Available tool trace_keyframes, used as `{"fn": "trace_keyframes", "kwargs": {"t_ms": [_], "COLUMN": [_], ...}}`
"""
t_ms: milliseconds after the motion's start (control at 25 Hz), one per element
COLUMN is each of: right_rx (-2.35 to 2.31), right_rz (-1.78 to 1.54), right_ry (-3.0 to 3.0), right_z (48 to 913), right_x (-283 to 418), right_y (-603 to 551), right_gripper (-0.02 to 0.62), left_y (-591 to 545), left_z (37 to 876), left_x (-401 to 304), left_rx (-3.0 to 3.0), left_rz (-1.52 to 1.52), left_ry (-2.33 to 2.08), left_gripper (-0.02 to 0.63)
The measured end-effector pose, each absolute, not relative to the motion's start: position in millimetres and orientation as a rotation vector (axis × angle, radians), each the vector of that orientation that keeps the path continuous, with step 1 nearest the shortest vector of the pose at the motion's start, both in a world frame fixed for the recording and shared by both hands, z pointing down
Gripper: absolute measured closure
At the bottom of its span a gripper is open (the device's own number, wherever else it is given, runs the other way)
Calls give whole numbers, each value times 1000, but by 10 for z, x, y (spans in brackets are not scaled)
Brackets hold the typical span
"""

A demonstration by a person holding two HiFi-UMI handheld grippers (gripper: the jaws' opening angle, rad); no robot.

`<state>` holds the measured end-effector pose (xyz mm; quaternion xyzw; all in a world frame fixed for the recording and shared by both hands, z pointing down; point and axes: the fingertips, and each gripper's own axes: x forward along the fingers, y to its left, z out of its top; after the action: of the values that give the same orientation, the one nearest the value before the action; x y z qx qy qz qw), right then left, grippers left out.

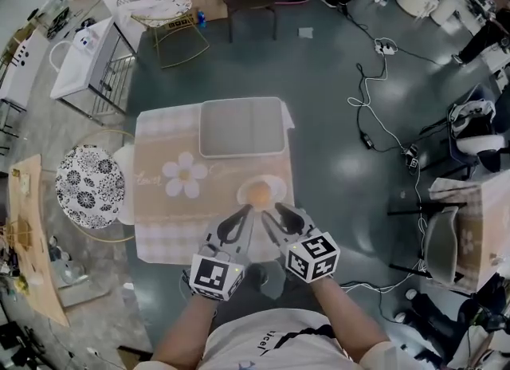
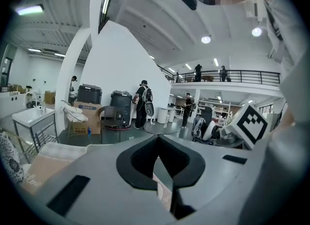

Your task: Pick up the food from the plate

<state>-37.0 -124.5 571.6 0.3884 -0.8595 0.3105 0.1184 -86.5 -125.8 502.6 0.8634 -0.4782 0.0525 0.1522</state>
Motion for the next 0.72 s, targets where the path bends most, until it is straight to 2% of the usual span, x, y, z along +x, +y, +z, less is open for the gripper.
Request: {"fn": "trace_keyframes", "kwargs": {"t_ms": [720], "right_rx": [1223], "right_rz": [1441], "right_ry": [-2219], "right_z": [7187], "right_x": [-302], "right_y": [-1564], "right_gripper": [357], "left_y": [-1568], "left_z": [5974], "left_x": [-930], "left_rx": [2426], "left_rz": [266], "left_ry": [-1364], "left_gripper": [601]}}
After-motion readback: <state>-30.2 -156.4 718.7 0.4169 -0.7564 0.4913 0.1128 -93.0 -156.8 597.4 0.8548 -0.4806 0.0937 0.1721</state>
